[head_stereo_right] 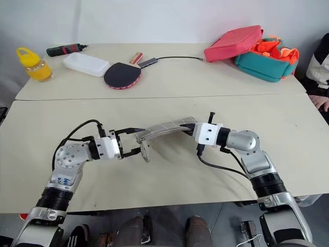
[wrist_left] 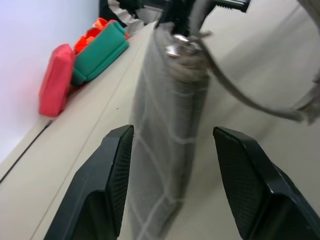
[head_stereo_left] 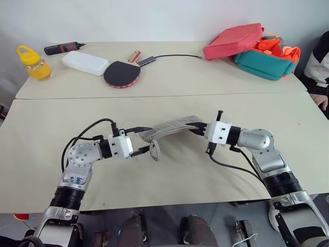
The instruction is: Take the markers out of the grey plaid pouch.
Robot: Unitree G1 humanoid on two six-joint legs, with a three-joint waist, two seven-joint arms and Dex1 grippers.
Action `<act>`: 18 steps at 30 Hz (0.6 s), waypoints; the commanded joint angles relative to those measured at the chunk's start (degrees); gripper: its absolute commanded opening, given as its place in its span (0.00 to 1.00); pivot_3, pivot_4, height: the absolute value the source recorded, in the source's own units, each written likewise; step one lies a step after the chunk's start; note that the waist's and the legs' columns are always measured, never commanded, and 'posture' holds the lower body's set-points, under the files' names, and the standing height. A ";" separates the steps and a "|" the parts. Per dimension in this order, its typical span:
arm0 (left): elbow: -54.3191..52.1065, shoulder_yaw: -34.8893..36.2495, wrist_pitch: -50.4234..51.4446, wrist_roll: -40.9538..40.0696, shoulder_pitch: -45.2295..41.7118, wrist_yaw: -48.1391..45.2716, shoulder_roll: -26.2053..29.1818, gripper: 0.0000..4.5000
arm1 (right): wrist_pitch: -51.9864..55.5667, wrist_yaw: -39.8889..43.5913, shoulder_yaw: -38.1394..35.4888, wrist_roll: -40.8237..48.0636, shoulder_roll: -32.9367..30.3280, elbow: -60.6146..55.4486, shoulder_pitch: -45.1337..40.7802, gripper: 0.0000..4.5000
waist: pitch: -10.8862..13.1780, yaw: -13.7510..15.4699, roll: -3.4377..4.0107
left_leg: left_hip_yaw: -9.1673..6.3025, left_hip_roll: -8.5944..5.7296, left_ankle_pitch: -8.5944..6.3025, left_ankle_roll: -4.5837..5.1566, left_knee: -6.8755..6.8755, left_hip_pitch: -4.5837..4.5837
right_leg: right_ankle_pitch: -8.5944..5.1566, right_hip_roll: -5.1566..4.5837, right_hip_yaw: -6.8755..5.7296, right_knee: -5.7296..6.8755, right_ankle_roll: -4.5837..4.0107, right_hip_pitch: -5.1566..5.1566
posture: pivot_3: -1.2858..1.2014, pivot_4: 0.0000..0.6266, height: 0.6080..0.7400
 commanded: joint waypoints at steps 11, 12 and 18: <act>0.11 0.76 -0.04 1.94 -1.46 4.50 0.65 0.02 | -0.91 -1.01 -1.58 0.50 -0.07 -1.90 0.34 0.00 | 0.00 0.15 0.00 | -0.02 0.00 0.00 0.00 0.04 -0.01 | 0.00 -0.01 0.01 -0.01 0.00 0.02 | 0.52 0.24 1.00; 0.33 0.88 -0.54 2.66 -1.73 5.21 0.76 0.02 | -0.93 -1.44 -1.70 0.27 0.07 -1.65 0.08 0.00 | 0.00 0.14 0.00 | -0.02 0.00 0.00 0.00 0.04 -0.01 | 0.00 -0.01 0.01 -0.01 0.00 0.02 | 0.52 0.24 1.00; 2.86 2.05 -6.92 10.83 -4.88 13.02 2.31 0.00 | -0.43 -5.27 -2.52 -0.30 2.81 2.37 -4.31 0.20 | 0.00 -0.07 0.00 | -0.01 0.00 0.00 0.00 0.05 0.00 | 0.00 -0.01 0.01 0.00 0.00 0.02 | 0.52 0.24 1.00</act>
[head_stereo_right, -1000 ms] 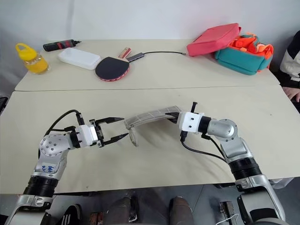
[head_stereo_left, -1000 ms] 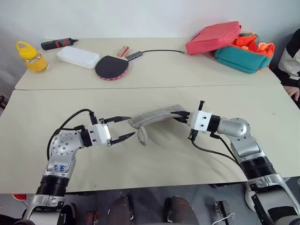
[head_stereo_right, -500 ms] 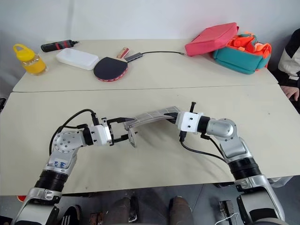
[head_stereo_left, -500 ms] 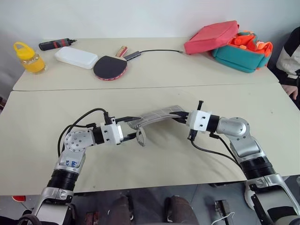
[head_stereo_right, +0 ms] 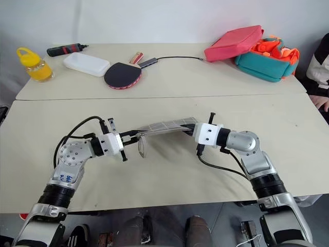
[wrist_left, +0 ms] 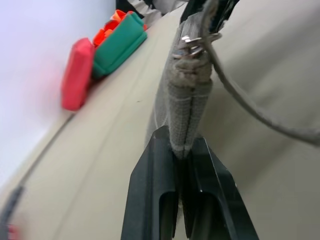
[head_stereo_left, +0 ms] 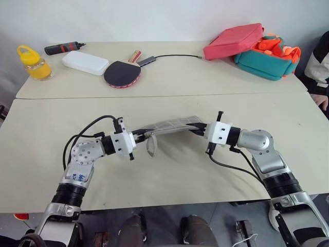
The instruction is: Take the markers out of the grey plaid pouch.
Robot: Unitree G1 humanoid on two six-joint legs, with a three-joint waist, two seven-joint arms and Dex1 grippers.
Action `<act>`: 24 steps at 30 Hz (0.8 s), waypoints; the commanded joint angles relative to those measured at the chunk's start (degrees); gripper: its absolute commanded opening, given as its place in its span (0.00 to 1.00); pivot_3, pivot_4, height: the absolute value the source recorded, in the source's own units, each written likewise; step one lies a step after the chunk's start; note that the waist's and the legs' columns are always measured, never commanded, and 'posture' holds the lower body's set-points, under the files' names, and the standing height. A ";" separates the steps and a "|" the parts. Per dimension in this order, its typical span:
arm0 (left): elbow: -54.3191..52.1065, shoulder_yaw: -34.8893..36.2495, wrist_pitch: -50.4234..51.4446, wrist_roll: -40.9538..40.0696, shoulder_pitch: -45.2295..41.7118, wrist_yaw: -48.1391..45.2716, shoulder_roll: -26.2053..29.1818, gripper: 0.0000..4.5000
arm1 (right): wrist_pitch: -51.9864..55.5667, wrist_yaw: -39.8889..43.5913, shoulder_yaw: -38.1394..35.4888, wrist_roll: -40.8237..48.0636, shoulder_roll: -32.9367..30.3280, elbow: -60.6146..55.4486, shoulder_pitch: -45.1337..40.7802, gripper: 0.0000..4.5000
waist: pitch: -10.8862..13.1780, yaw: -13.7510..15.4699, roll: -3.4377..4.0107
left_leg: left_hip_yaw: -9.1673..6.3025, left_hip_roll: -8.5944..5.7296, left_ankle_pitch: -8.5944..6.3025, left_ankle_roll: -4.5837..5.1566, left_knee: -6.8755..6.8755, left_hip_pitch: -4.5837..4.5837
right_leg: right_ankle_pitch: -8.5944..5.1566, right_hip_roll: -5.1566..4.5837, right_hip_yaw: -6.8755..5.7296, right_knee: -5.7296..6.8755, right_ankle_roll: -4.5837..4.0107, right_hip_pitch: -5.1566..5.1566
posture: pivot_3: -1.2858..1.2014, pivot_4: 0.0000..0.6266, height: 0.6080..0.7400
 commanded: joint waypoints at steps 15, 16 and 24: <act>-1.86 -4.03 4.68 14.64 3.52 13.98 -3.02 0.00 | 36.68 5.28 -9.54 27.49 -3.23 -19.73 5.27 0.56 | 0.00 0.48 0.01 | -0.08 -0.05 -0.02 0.02 -0.10 -0.11 | 0.03 -0.02 -0.10 -0.02 0.06 0.00 | 0.52 0.24 1.00; -1.96 -4.24 5.28 14.48 3.62 14.17 -3.34 0.00 | 43.86 4.11 -10.53 33.22 -3.40 -23.76 6.48 0.56 | 0.00 0.30 0.01 | -0.14 -0.03 -0.02 0.03 -0.07 -0.04 | 0.03 -0.02 -0.07 -0.05 0.06 0.02 | 0.52 0.24 1.00; -3.10 -5.73 6.02 16.15 2.34 16.24 -3.88 0.00 | 68.32 -12.53 -6.75 43.43 5.05 -36.94 12.60 0.56 | -0.01 0.21 0.00 | -0.38 -0.01 0.01 0.09 -0.04 -0.01 | 0.06 -0.05 -0.08 0.00 -0.02 0.06 | 0.52 0.24 1.00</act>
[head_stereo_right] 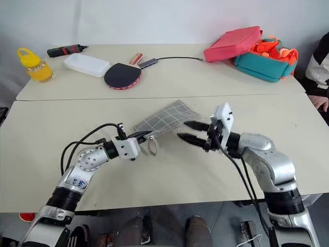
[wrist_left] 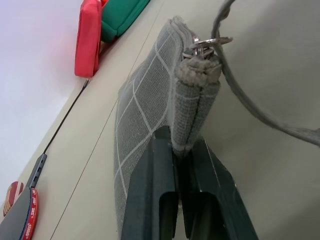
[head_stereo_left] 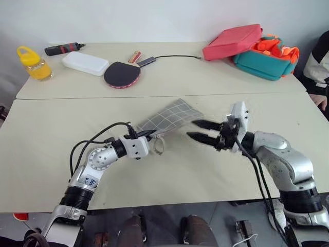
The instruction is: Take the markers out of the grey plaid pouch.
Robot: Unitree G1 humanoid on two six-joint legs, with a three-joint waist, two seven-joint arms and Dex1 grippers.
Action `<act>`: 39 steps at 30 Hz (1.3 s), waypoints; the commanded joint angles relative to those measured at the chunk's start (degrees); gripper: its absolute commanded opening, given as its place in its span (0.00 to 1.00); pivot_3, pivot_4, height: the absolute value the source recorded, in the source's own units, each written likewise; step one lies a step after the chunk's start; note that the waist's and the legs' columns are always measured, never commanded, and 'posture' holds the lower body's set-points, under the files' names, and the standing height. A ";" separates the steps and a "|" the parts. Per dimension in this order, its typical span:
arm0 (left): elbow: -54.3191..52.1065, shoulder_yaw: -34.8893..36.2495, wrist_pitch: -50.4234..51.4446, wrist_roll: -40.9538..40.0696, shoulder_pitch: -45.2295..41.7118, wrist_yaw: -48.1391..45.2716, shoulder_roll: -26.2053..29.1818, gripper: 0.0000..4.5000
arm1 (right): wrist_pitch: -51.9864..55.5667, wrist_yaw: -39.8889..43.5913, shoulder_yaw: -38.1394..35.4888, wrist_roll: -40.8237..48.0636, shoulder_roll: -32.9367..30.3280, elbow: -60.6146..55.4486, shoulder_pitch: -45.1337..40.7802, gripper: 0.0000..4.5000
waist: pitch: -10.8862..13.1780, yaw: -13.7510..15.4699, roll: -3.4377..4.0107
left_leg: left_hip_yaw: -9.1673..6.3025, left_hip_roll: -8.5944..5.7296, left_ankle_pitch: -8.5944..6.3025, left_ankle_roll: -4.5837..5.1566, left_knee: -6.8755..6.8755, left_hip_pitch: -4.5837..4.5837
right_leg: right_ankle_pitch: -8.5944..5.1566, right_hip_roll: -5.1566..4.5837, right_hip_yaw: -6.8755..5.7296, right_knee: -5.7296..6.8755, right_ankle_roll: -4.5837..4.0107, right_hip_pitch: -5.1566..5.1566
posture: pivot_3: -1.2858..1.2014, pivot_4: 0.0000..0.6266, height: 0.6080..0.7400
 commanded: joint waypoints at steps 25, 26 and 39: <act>-8.00 0.61 1.21 -12.40 2.64 -5.75 2.33 0.00 | -0.75 -6.92 -0.15 -9.08 3.29 7.69 -5.94 0.00 | 0.00 -0.08 0.00 | 0.12 -0.03 0.00 0.01 -0.11 -0.06 | 0.00 0.00 0.00 -0.11 0.01 -0.09 | 0.52 0.24 1.00; -8.34 1.65 1.02 -14.90 3.13 -7.03 3.10 0.00 | -2.00 -5.79 -1.02 -9.86 1.69 9.56 -6.72 0.00 | 0.00 -0.07 0.00 | 0.12 -0.02 0.00 0.01 -0.11 -0.06 | 0.00 0.00 0.01 -0.11 0.01 -0.09 | 0.52 0.24 1.00; -5.69 11.88 3.07 -34.03 5.15 -19.17 8.67 0.00 | -16.21 4.66 -3.82 -18.72 -9.43 26.20 -11.51 0.04 | 0.00 -0.19 0.00 | 0.39 -0.02 0.01 -0.01 -0.19 -0.03 | 0.00 0.01 0.01 -0.19 0.01 -0.09 | 0.52 0.24 1.00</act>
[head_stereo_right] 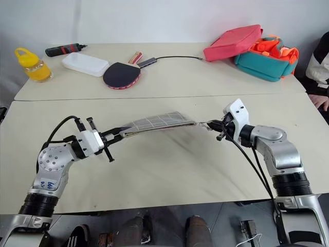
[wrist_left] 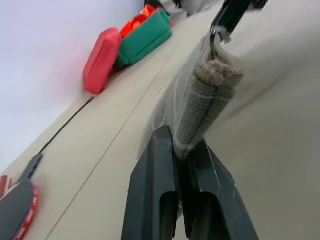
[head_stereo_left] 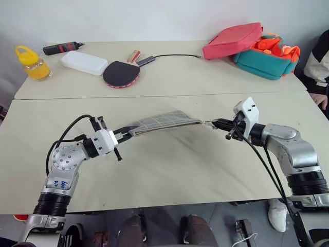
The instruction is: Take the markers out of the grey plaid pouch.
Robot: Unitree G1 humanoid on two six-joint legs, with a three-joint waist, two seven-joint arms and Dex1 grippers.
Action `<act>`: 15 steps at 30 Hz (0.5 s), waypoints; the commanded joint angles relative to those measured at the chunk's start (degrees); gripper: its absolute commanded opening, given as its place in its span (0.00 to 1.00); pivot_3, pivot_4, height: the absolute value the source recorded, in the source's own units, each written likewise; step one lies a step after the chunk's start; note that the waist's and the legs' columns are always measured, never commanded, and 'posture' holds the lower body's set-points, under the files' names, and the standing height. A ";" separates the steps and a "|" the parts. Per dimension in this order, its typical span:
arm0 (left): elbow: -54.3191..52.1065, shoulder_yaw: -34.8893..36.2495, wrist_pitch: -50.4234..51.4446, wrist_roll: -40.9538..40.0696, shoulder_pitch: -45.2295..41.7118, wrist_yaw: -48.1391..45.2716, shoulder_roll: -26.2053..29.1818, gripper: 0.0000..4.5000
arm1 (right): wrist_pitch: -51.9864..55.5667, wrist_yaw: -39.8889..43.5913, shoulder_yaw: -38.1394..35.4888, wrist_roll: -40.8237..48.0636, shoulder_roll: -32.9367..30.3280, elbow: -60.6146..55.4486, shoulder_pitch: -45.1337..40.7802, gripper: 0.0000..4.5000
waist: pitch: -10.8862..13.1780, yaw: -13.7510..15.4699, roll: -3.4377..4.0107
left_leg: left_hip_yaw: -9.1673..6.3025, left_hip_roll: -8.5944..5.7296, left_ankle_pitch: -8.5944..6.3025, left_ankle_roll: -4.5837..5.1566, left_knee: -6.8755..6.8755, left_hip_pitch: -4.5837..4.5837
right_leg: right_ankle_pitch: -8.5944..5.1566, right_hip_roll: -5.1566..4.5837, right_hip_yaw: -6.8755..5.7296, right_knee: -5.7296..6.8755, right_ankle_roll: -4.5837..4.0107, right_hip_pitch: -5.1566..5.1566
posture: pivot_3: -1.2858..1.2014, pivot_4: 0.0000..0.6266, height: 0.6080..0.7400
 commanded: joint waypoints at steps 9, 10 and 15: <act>-1.40 2.35 4.92 -1.36 0.22 -0.26 -1.63 0.00 | 6.08 13.81 -3.91 6.10 -8.02 -12.40 2.70 0.43 | 0.01 0.23 0.01 | -0.05 -0.02 -0.01 0.02 0.05 -0.03 | 0.01 -0.01 0.02 -0.04 0.02 0.01 | 0.52 0.24 1.00; -1.33 2.26 4.97 -1.20 0.25 -0.49 -1.62 0.00 | 6.39 15.33 -3.88 6.53 -9.21 -13.43 2.82 0.43 | 0.01 0.20 0.01 | -0.06 -0.01 -0.01 0.02 0.05 -0.02 | 0.01 -0.01 0.02 -0.03 0.02 0.02 | 0.52 0.24 1.00; -0.39 1.98 5.24 -0.40 -0.24 -0.74 -1.77 0.00 | 6.38 14.35 -5.26 7.65 -8.17 -14.89 -1.70 0.43 | 0.01 -0.21 0.01 | -0.16 0.00 -0.01 0.02 0.05 0.01 | 0.01 -0.01 0.04 -0.03 0.01 0.02 | 0.52 0.24 1.00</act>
